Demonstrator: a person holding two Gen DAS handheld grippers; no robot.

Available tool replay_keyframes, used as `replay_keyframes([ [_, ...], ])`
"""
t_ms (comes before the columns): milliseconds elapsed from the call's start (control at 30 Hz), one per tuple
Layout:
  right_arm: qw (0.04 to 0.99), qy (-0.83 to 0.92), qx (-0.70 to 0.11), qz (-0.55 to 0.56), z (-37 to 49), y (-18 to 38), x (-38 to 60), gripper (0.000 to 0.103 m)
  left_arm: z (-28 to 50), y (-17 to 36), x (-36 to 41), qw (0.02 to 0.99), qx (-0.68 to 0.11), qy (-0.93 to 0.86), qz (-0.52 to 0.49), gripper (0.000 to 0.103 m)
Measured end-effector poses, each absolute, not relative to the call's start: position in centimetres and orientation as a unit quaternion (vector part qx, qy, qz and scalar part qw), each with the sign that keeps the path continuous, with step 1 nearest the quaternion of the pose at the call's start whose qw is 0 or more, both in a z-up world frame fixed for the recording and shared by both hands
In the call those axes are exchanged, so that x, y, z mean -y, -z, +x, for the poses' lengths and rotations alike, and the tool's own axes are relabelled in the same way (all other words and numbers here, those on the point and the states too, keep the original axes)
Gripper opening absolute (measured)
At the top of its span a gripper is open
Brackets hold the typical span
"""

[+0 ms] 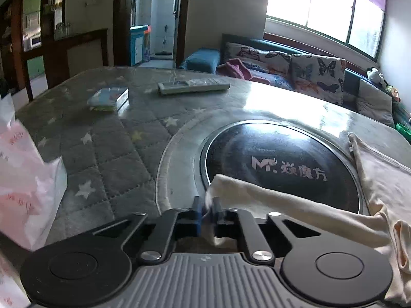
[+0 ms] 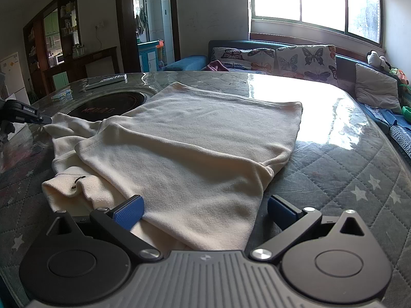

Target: Fold clothes

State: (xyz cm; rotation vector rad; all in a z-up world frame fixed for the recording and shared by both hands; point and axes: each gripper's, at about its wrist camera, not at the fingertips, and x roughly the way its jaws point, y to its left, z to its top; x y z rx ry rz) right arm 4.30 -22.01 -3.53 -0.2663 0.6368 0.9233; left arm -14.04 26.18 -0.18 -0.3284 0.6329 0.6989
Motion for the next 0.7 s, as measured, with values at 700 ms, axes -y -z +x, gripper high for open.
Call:
replay_keyframes([
  [700,0.839,-0.437,-0.301,-0.124,4.3,3.5,22.0,0.103,-15.0,-2.4,-20.7,0.907,-0.288,-0.284,-0.118,0.028],
])
